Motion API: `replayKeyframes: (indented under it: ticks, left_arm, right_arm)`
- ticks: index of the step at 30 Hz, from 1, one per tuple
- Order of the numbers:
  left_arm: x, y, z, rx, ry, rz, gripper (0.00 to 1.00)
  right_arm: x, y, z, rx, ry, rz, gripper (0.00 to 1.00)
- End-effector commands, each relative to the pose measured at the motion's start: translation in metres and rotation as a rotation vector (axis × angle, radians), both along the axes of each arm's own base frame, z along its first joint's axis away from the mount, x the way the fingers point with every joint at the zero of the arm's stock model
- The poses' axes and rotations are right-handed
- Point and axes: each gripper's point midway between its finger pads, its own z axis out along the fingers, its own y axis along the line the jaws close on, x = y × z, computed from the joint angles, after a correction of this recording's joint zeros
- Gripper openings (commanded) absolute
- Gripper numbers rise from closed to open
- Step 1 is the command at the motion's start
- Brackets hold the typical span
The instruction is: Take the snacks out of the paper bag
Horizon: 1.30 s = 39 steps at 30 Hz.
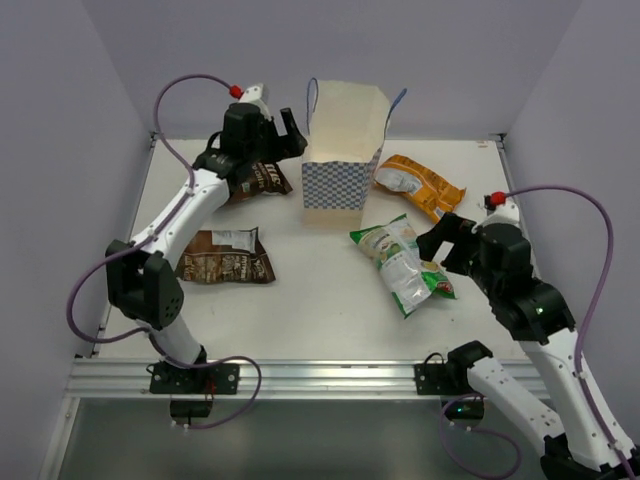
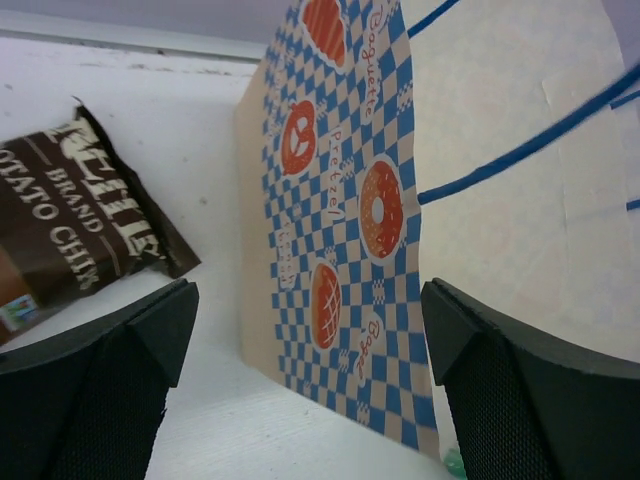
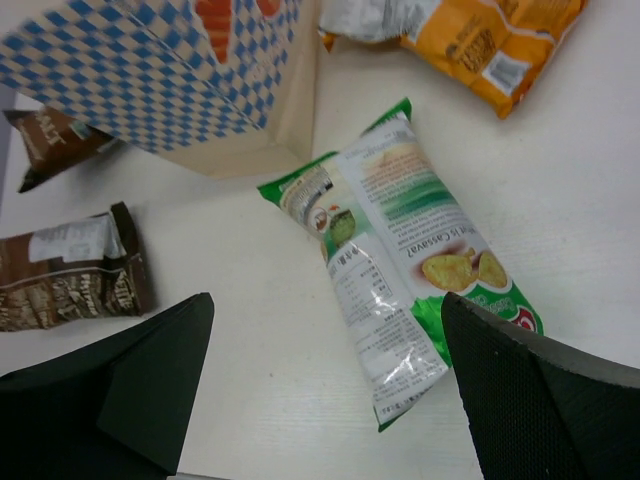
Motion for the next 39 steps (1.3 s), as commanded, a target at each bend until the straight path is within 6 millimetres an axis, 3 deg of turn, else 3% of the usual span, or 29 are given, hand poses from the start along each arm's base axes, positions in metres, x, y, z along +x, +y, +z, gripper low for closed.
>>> replayKeyframes:
  ticks: [1,4,5,7,8,10,11,17,20,27,33,39]
  left_arm:
    - [-0.022,0.046,0.09,0.046,-0.187,0.1,1.0]
    - [-0.051,0.068,0.123,0.08,-0.252,0.131,1.0]
    - [-0.069,0.077,0.141,0.097,-0.295,0.13,1.0]
    - [-0.087,0.088,0.157,0.144,-0.349,0.13,1.0]
    - [-0.108,0.098,0.17,0.148,-0.392,0.137,1.0]
    - [-0.129,0.116,0.18,0.181,-0.432,0.183,1.0]
    - [-0.151,0.129,0.186,0.2,-0.463,0.202,1.0]
    - [-0.228,0.19,0.183,0.248,-0.524,0.381,1.0]
    - [-0.254,0.207,0.179,0.259,-0.546,0.425,1.0]
    - [-0.285,0.234,0.157,0.35,-0.443,0.486,1.0]
    - [-0.302,0.244,0.165,0.338,-0.459,0.515,1.0]
    - [-0.306,0.247,0.162,0.308,-0.442,0.544,1.0]
  right_arm:
    - [-0.008,-0.017,0.065,-0.045,-0.173,-0.006,0.99]
    - [-0.017,-0.031,0.1,-0.074,-0.264,-0.033,0.99]
    - [-0.021,-0.035,0.11,-0.077,-0.298,-0.041,0.99]
    - [-0.029,-0.047,0.133,-0.099,-0.366,-0.072,0.99]
    - [-0.034,-0.052,0.143,-0.101,-0.397,-0.085,0.99]
    - [-0.044,-0.062,0.164,-0.121,-0.464,-0.101,0.99]
    - [-0.047,-0.066,0.17,-0.129,-0.486,-0.11,0.99]
    - [-0.078,-0.086,0.208,-0.171,-0.658,-0.134,0.99]
    - [-0.086,-0.095,0.217,-0.195,-0.707,-0.157,0.99]
    - [-0.094,-0.105,0.221,-0.207,-0.765,-0.197,0.99]
    - [-0.093,-0.106,0.217,-0.227,-0.752,-0.197,0.99]
    - [-0.091,-0.105,0.232,-0.245,-0.78,-0.192,0.99]
